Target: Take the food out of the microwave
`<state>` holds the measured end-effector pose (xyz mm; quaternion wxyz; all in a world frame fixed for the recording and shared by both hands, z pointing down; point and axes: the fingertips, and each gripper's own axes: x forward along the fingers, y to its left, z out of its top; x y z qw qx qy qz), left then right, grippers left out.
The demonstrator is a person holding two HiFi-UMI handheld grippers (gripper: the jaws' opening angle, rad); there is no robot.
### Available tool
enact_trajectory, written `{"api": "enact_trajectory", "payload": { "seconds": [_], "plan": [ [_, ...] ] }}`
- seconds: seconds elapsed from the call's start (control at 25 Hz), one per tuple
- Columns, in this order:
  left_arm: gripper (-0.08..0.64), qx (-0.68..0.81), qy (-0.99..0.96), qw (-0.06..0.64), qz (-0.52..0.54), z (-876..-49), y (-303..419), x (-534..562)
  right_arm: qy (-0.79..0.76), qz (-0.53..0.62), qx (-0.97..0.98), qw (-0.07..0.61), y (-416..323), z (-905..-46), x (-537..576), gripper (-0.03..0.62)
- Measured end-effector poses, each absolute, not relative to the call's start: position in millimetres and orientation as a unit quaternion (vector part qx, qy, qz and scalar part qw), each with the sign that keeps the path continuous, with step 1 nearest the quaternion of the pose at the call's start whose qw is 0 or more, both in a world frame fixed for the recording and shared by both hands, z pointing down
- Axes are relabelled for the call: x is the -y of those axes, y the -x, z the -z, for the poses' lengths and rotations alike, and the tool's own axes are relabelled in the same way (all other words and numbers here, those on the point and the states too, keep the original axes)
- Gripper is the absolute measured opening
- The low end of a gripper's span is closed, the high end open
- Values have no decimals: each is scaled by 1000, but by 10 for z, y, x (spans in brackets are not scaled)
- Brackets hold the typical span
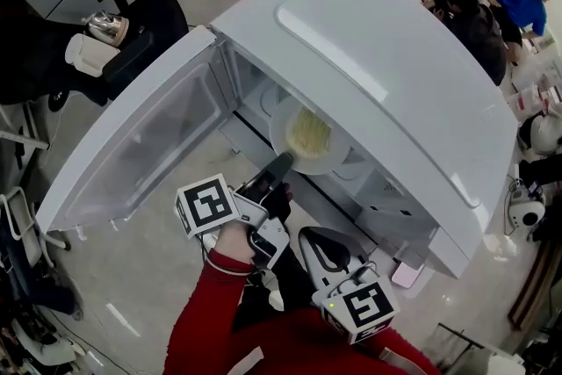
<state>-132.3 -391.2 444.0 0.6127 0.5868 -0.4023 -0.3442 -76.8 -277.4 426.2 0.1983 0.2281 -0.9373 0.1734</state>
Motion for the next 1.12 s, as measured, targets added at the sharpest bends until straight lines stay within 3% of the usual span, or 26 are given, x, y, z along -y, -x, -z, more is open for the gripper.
{"api": "enact_trajectory", "payload": {
  "seconds": [1.12],
  "plan": [
    [15,416,-556,598,401,-4308,1777,3027,-198,-185,936,223,944,-4292,2345,11]
  ]
}}
